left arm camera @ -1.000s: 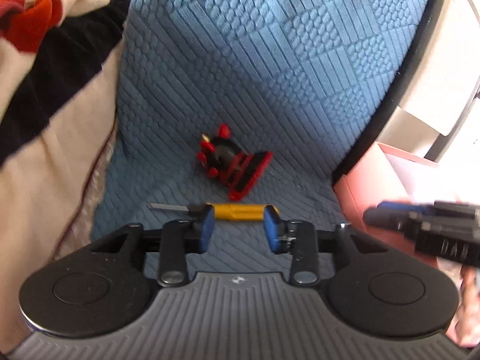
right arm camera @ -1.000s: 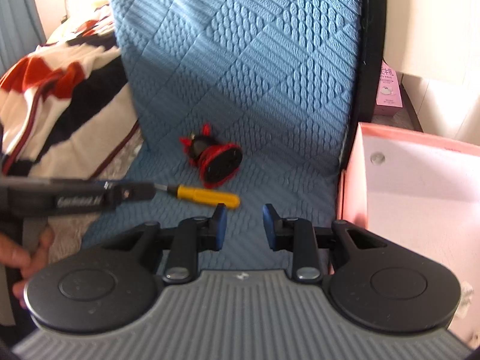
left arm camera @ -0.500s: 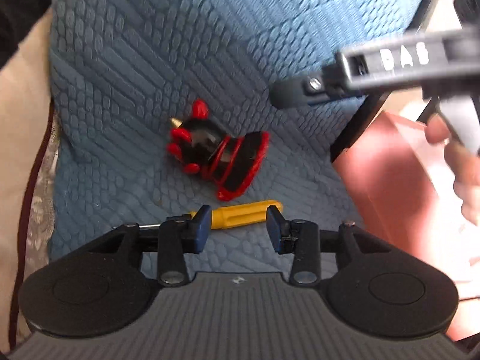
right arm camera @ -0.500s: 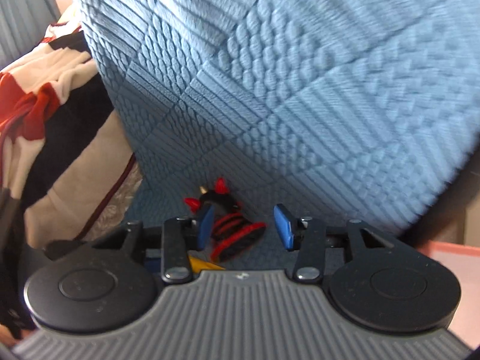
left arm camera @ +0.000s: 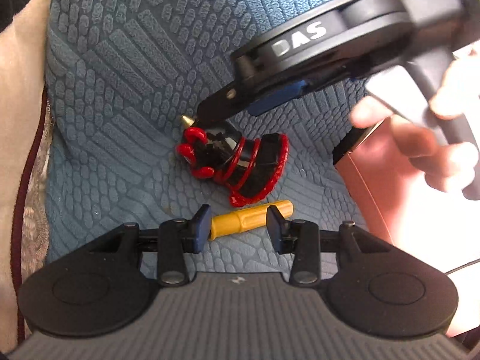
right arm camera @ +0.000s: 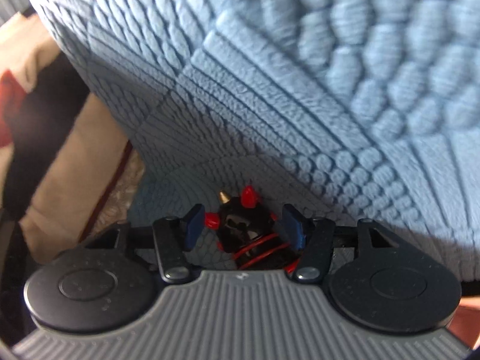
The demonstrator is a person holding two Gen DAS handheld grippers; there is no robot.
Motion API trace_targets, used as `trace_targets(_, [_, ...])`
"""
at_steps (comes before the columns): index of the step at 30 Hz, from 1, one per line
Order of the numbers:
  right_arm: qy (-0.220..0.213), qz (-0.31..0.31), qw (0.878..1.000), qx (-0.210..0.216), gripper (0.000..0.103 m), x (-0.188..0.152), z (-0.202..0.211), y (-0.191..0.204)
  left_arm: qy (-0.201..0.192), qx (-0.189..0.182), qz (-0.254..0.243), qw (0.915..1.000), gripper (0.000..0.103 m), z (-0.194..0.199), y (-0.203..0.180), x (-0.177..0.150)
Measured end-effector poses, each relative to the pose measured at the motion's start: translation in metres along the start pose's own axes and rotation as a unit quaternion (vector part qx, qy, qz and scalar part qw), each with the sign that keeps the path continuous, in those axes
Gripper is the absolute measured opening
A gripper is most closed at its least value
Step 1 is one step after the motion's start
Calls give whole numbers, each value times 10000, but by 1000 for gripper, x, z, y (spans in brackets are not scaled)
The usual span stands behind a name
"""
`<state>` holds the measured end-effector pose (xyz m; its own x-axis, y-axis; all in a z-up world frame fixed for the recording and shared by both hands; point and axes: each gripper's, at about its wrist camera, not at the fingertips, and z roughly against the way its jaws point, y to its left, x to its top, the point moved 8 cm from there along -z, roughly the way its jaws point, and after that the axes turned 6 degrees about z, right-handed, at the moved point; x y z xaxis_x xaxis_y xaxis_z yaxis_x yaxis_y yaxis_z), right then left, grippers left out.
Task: Organize rigid objects
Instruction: 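Grasp the red-and-black spring toy with the right gripper while the left gripper approaches the screwdriver, then grasp the yellow screwdriver handle with the left gripper while the right gripper holds the toy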
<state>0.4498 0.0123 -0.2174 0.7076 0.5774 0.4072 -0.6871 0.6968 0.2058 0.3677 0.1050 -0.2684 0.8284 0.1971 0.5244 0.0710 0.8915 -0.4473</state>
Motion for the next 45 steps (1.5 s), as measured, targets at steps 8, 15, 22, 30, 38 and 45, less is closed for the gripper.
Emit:
trace_targets(8, [-114,273,9995,-123,73,-4,-8,12,39,-9,-288,9996,59,-5,-13,-7])
trace_targets(15, [205,523,9983,-150,73,-13,-27,23,27,145,-580,9982,63,-11,-24,-13])
trace_targets(22, [231,536,9974,-417,66,-18,-42,27,37,369,-815,9960,66,-18,-28,-15])
trace_targets(30, [-279,-71,9989,-358,55,-27,-14,4,185,665,-691,9952,66,-26,-11,-18])
trace_targets(38, [-614,-72,9969,-479,55,-43,12,-3,206,903,-854,9920,46,-32,-19,-27])
trace_targets(45, [-805,-133,9953,-521,55,-63,32,-2,377,986,-836,9909,18,-24,-33,-46])
